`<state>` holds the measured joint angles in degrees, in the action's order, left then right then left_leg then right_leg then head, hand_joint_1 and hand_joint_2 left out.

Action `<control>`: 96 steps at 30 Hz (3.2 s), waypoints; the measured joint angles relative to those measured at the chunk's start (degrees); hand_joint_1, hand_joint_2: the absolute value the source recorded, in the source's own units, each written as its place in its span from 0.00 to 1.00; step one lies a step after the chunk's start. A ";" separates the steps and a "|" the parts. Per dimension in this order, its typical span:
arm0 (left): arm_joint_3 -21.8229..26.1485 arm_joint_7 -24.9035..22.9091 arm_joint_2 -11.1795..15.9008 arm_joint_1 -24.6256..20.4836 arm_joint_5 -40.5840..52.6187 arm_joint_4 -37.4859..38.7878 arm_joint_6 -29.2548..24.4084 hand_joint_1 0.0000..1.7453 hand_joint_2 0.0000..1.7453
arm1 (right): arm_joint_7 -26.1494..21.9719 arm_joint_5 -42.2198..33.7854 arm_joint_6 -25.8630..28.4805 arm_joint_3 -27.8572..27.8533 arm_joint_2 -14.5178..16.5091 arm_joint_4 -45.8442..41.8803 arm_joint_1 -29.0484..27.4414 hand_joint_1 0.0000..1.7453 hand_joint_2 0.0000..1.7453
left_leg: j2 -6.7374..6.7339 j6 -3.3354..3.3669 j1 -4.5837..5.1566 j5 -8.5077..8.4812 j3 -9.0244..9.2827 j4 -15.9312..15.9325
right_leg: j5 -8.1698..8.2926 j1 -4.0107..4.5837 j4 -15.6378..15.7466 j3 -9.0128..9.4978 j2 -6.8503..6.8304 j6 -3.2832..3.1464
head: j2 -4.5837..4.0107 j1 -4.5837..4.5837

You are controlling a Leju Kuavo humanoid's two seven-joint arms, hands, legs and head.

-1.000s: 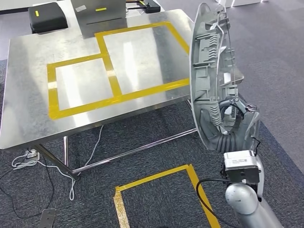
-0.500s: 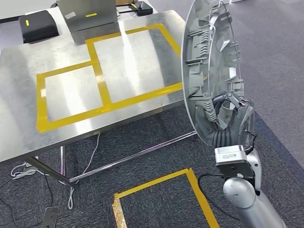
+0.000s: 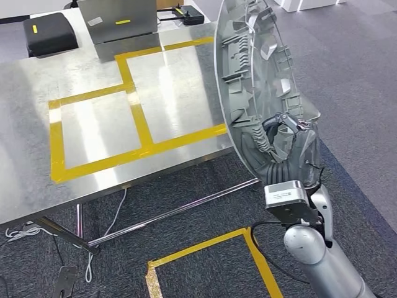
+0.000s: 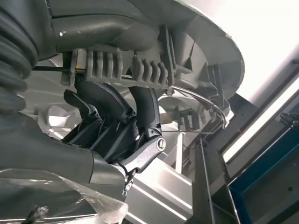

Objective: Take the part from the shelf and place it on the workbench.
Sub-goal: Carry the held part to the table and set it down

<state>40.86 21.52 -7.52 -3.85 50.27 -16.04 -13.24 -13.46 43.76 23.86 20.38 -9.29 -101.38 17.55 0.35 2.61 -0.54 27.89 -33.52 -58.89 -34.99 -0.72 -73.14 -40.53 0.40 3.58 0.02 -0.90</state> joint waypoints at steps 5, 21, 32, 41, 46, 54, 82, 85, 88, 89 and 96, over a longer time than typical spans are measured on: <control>-0.38 -0.04 -0.30 0.12 0.18 0.00 -0.14 0.00 1.00 | 0.17 -0.03 -0.15 0.17 0.00 1.50 0.34 1.00 1.00 | 0.24 -0.58 0.10 2.23 2.71 -0.07 | 10.11 0.20 9.76 1.29 -0.38 -0.61 | 0.01 -0.07; -1.61 -0.19 -0.25 -0.61 0.81 0.08 -0.06 0.00 1.00 | 1.62 1.29 -2.36 2.20 0.37 5.92 4.42 1.00 1.00 | -0.03 -2.57 0.34 -2.59 -3.18 -3.55 | 5.80 0.30 15.21 9.17 -0.02 -2.63 | 0.02 0.42; -2.27 -0.39 -0.34 -1.03 0.96 0.10 0.02 0.00 1.00 | 2.08 1.39 -2.56 2.87 0.52 8.07 6.14 1.00 1.00 | 0.02 -0.25 -0.08 0.26 0.50 0.24 | 2.12 -0.07 -1.15 -2.46 -0.20 0.02 | 0.02 0.19; -3.17 -0.81 -0.51 -1.55 1.27 0.10 0.32 0.00 1.00 | 3.15 1.19 -3.14 2.89 0.80 10.61 8.12 1.00 1.00 | 0.10 -2.51 0.08 3.33 2.87 -0.08 | 9.27 0.05 14.40 3.89 -0.36 -2.10 | 0.02 0.28; -3.80 -0.91 -0.59 -1.73 1.33 0.09 0.58 0.00 1.00 | 3.60 1.26 -3.57 3.21 1.28 13.02 9.43 1.00 1.00 | 0.07 -3.16 0.01 8.32 -5.49 -15.19 | 8.03 -0.06 14.83 5.70 -0.36 -3.16 | 0.02 0.52; -4.68 -1.09 -0.55 -2.02 1.34 0.09 0.86 0.00 1.00 | 4.43 1.57 -4.21 4.12 2.24 16.53 12.45 1.00 1.00 | 0.06 -1.95 0.46 -2.41 -3.25 -2.06 | 5.60 0.25 14.79 8.38 0.05 -1.86 | 0.02 0.60; -7.08 -1.75 -0.80 -2.64 1.42 0.10 1.56 0.00 1.00 | 6.53 3.80 -5.28 7.77 5.94 26.70 17.94 1.00 1.00 | 0.24 -2.51 0.21 -3.02 -4.54 -4.62 | 6.73 0.29 14.52 7.26 0.04 -2.70 | 0.02 0.40; -7.47 -1.81 -0.84 -2.85 1.47 0.11 1.78 0.00 1.00 | 7.07 4.38 -5.18 8.13 6.30 27.47 19.09 1.00 1.00 | 0.26 -1.91 0.37 -2.15 -3.14 -1.36 | 6.50 0.43 14.59 6.95 0.12 -1.88 | 0.02 0.49; -8.12 -1.90 -1.07 -3.06 1.63 0.10 1.93 0.00 1.00 | 7.58 4.51 -5.11 8.11 6.30 27.74 19.86 1.00 1.00 | 0.30 -1.27 -0.07 -1.73 -2.33 -0.40 | 5.19 0.40 12.57 5.57 -0.05 -1.06 | 0.02 0.34; -8.28 -1.95 -1.14 -3.18 1.65 0.09 1.96 0.00 1.00 | 7.67 4.49 -5.14 8.11 6.29 27.85 19.97 1.00 1.00 | 0.29 -1.04 -0.16 -1.65 -2.06 -0.26 | 4.05 0.33 9.73 3.91 -0.07 -0.81 | 0.02 0.27; -9.17 -1.96 -1.45 -3.49 1.01 0.09 2.60 0.00 1.00 | 7.91 5.06 -5.81 8.76 6.35 29.22 20.69 1.00 1.00 | 0.47 -0.89 -0.09 0.08 -0.17 -0.32 | 9.62 0.28 7.56 -1.21 -0.19 -0.90 | 0.02 0.17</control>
<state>31.69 19.57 -8.97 -7.34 51.28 -15.96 -10.64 -5.55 48.82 18.05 29.15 -2.94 -72.16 38.24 0.82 1.73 -0.63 27.98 -33.68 -59.21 -25.37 -0.45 -65.58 -41.74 0.20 2.68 0.04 -0.72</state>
